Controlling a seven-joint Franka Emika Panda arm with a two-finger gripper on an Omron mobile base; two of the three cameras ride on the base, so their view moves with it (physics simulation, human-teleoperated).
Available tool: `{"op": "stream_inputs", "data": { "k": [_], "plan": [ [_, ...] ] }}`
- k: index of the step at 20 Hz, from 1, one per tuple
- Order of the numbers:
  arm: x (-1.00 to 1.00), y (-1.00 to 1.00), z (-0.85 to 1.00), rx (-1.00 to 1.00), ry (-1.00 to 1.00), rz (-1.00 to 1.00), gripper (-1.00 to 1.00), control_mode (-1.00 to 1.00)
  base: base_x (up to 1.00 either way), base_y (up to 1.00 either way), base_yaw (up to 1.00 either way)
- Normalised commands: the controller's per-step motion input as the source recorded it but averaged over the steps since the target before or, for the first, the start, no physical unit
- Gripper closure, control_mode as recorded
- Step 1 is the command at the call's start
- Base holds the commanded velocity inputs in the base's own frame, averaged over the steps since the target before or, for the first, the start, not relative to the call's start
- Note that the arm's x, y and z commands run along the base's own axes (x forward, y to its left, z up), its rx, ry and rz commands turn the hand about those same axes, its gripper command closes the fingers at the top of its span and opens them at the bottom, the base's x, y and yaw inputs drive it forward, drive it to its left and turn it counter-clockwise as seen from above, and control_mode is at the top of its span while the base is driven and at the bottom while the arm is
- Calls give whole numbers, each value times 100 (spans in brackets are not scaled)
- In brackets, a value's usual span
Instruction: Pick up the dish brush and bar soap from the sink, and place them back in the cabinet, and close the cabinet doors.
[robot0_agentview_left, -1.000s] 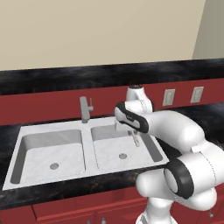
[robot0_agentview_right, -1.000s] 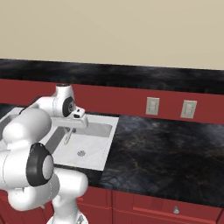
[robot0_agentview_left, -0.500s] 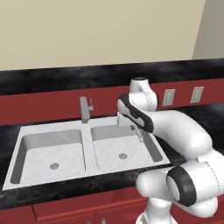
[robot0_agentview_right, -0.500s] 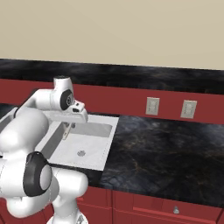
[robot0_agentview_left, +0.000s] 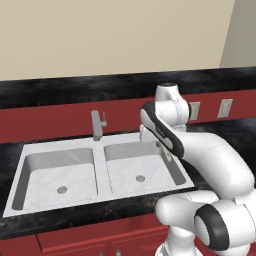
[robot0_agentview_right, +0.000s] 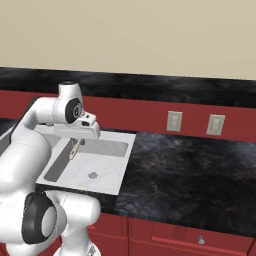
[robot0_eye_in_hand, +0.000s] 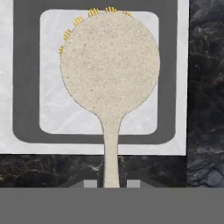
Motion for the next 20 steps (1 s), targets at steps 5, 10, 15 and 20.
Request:
{"op": "stream_inputs", "data": {
  "k": [5, 10, 15, 20],
  "plan": [
    [-27, -10, 23, 0, 0, 0, 100, -100, 0, 0, 0],
    [-20, -9, 20, 0, 0, 0, 100, -100, 0, 0, 0],
    [-20, -11, 25, 0, 0, 0, 100, -100, 0, 0, 0],
    [-18, -14, 16, 0, 0, 0, 100, -100, 0, 0, 0]
  ]
}}
